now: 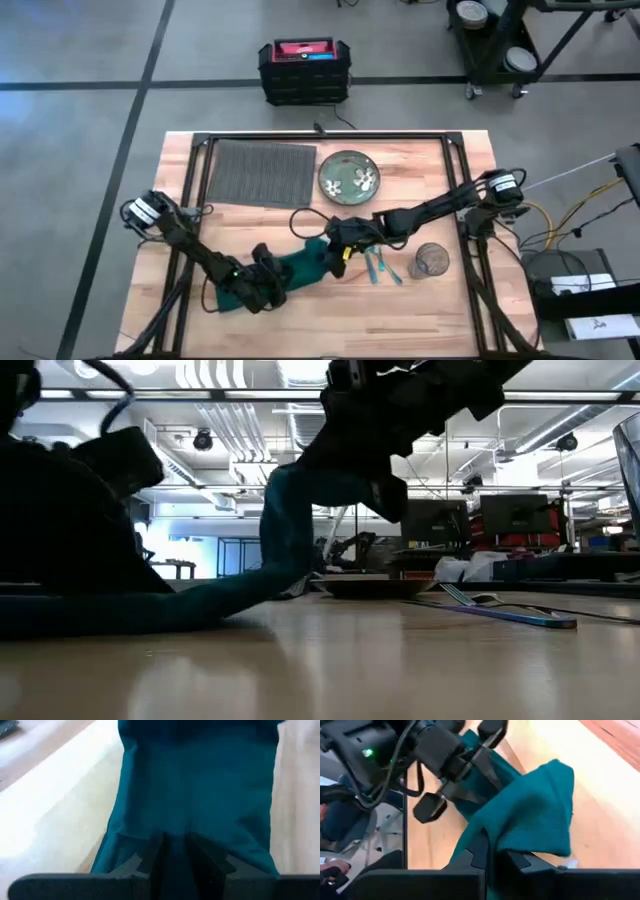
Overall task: Set table place
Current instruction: Fold the green napkin
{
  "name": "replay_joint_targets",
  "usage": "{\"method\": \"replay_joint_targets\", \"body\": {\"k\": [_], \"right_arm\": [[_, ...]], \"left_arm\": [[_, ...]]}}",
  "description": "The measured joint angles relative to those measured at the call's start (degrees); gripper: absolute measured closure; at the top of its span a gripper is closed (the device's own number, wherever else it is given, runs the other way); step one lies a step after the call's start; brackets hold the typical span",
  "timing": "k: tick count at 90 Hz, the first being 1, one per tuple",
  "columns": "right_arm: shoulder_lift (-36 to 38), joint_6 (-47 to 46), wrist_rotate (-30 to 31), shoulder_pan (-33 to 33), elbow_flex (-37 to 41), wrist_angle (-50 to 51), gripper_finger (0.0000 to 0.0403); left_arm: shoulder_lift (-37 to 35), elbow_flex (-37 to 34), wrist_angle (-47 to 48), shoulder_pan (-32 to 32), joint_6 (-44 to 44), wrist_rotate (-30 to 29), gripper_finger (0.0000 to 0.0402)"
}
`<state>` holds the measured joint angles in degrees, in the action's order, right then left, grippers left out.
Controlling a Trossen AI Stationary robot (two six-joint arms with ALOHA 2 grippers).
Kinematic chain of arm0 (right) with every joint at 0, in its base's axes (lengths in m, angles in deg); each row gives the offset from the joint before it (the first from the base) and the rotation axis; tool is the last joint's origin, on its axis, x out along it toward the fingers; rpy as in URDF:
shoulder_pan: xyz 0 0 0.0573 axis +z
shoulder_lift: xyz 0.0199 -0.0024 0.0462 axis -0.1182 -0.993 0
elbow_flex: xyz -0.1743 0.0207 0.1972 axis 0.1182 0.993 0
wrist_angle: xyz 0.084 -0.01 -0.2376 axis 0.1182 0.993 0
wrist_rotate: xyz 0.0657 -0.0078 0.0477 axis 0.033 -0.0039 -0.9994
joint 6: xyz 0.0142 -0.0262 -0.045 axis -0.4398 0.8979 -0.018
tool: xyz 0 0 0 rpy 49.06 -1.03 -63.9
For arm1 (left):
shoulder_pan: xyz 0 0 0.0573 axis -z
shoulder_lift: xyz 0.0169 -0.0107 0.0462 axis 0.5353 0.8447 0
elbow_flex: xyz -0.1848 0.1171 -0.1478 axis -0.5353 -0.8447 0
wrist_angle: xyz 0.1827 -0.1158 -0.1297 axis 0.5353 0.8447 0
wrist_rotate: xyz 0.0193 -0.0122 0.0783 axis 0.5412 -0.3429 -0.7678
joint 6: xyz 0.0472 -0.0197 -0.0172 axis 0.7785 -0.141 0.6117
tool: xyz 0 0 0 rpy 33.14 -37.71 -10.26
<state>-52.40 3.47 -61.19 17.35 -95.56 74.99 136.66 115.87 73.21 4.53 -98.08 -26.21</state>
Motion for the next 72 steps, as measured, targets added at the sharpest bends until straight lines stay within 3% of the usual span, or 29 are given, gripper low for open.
{"method": "replay_joint_targets", "body": {"k": [14,24,38,54,64,72], "right_arm": [[-0.28,0.63,3.48,0.57,0.08,-1.99,0.0400],[-0.34,1.97,4.27,0.68,0.14,-0.96,0.0400],[-0.36,3.14,4.32,0.56,0.38,1.11,0.0400],[-0.32,4.29,4.25,0.55,0.38,3.07,0.0400],[-0.32,4.75,4.12,0.57,0.40,3.58,0.0400],[-0.32,4.90,4.05,0.69,0.41,3.58,0.0400]], "left_arm": [[0.75,1.19,-2.15,-4.41,4.49,0.81,0.0326],[0.27,4.05,-0.23,-6.99,9.13,5.93,0.0326],[-5.22,10.44,13.92,-6.58,9.71,12.55,0.0326],[-9.51,13.53,30.91,-2.40,5.85,13.03,0.0326],[-9.31,9.20,27.66,-0.85,2.64,13.00,0.0326],[-7.94,4.05,18.96,-0.68,1.75,12.87,0.0326]]}}
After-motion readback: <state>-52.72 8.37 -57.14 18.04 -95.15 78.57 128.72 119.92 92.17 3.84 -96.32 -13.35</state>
